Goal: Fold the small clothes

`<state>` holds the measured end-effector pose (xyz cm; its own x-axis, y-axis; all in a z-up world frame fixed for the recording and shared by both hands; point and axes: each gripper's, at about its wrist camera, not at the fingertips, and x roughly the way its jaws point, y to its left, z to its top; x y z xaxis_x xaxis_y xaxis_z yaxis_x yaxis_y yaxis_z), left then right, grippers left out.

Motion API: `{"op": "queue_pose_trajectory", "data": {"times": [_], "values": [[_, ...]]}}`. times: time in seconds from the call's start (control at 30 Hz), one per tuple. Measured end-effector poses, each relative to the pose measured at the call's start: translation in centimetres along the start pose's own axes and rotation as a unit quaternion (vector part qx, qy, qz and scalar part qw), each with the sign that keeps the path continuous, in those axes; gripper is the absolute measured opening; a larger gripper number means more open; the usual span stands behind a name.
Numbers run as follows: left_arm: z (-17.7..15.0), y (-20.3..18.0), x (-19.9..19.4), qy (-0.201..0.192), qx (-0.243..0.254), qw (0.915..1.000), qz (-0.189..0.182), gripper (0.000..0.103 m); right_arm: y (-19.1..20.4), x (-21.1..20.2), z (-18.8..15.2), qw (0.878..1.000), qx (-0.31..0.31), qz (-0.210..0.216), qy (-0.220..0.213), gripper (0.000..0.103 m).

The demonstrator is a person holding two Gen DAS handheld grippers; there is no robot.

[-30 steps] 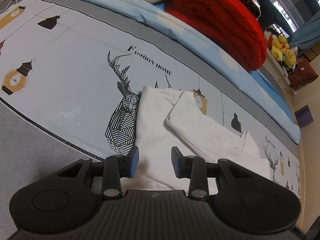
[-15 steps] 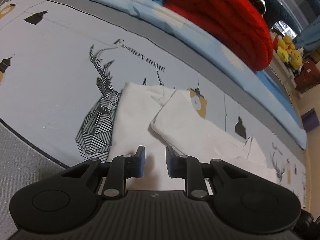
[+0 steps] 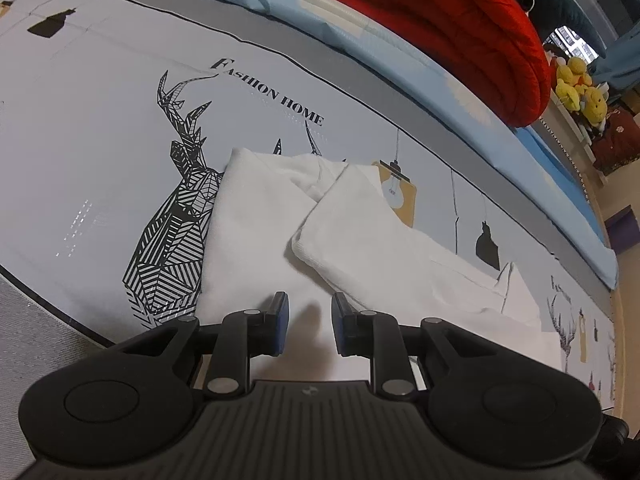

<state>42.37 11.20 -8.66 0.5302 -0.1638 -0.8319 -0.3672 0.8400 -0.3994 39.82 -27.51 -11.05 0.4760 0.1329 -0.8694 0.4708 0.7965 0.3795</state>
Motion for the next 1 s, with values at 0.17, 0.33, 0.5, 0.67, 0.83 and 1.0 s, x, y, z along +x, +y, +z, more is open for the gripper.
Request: {"op": "queue_pose_trajectory", "data": {"times": [0.17, 0.33, 0.5, 0.67, 0.83, 1.0], "values": [[0.4, 1.0, -0.3, -0.011, -0.039, 0.9981, -0.045, 0.028, 1.7, -1.4, -0.3, 0.999, -0.031, -0.021, -0.019, 0.028], [0.8, 1.6, 0.2, -0.021, -0.076, 0.9947, -0.067, 0.029, 3.5, -2.3, -0.7, 0.996, -0.079, -0.007, -0.038, 0.033], [0.7, 2.2, 1.5, -0.024, -0.097, 0.9933, -0.058, 0.029, 3.2, -2.0, -0.4, 0.997, -0.073, -0.006, -0.027, 0.033], [1.0, 2.2, 2.1, -0.038, -0.103, 0.9921, -0.060, 0.028, 2.8, -1.8, -0.5, 0.998, -0.062, -0.003, -0.014, 0.033], [1.0, 1.4, 1.0, -0.063, -0.066, 0.9945, -0.052, 0.006, 2.3, -1.6, -0.5, 0.999, -0.053, -0.008, -0.009, 0.033], [0.6, 0.3, -5.1, -0.124, -0.058, 0.9889, -0.058, 0.006, 1.8, -1.7, -0.2, 0.999, -0.033, -0.008, -0.006, 0.033]]}}
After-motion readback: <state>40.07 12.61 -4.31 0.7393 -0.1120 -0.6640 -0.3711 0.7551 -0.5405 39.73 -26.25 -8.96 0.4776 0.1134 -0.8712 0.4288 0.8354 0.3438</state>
